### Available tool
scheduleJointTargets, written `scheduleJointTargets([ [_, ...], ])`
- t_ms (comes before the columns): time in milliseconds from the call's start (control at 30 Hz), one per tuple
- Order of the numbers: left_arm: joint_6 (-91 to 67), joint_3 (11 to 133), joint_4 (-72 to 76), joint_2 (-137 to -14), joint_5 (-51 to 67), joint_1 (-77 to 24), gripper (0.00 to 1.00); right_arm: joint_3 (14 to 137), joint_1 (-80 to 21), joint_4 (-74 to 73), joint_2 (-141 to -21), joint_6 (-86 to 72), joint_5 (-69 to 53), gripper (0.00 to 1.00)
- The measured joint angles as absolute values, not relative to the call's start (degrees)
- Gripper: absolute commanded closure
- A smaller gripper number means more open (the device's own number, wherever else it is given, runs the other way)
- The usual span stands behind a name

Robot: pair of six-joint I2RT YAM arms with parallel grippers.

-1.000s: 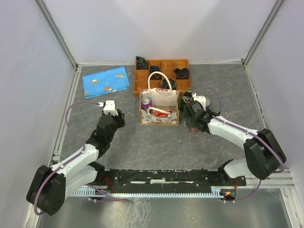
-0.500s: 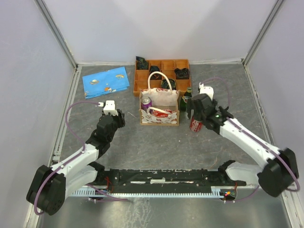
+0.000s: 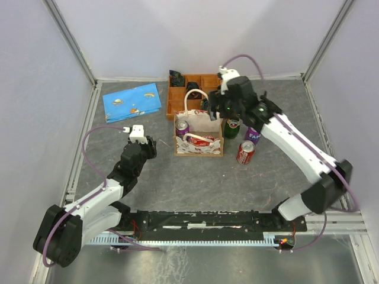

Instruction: Take the beverage out of the canvas bag

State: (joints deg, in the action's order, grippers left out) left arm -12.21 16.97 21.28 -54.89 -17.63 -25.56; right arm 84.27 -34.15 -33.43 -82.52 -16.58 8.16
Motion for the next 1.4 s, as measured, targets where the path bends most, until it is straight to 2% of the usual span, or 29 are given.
scheduleJointTargets([
  [300,-13.6,17.0,21.4,-54.5,-17.5,-25.6,0.47,93.0,-39.9,-38.7,-101.6,-11.0,-1.9,0.18],
  [433,-13.6,17.0,21.4,-54.4,-17.5,-25.6,0.47,94.7,-41.9,-41.1,-106.0,-9.1,-3.9,0.13],
  [467,-13.6,17.0,21.4,-54.4,-17.5,-25.6,0.47,94.7,-42.0,-41.5,-106.4,-8.9,-4.0,0.1],
  [500,-13.6,17.0,21.4,-54.4,-17.5,-25.6,0.47,94.7,-42.1,-41.9,-107.1,-8.6,-4.1,0.03],
  [533,-13.6,17.0,21.4,-54.4,-17.5,-25.6,0.47,94.5,-42.1,-42.2,-107.7,-8.5,-4.1,0.01],
  [800,-13.6,17.0,21.5,-54.5,-17.5,-25.6,0.47,91.8,-41.9,-43.6,-111.6,-7.2,-2.4,0.01],
  [1233,-13.6,17.0,21.5,-54.7,-17.6,-25.6,0.47,90.8,-41.9,-37.5,-119.2,-4.8,-3.0,0.01],
  [1300,-13.6,17.0,21.5,-54.7,-17.7,-25.6,0.47,90.8,-41.9,-37.0,-121.0,-4.5,-3.0,0.06],
  [1333,-13.6,17.0,21.5,-54.7,-17.7,-25.6,0.47,90.9,-41.8,-36.0,-121.3,-4.5,-3.1,0.12],
  [1367,-13.6,17.0,21.5,-54.7,-17.7,-25.6,0.47,91.0,-41.8,-35.9,-121.4,-4.4,-3.1,0.21],
  [1400,-13.6,17.0,21.5,-54.7,-17.8,-25.6,0.47,90.9,-41.8,-35.9,-121.4,-4.3,-3.0,0.35],
])
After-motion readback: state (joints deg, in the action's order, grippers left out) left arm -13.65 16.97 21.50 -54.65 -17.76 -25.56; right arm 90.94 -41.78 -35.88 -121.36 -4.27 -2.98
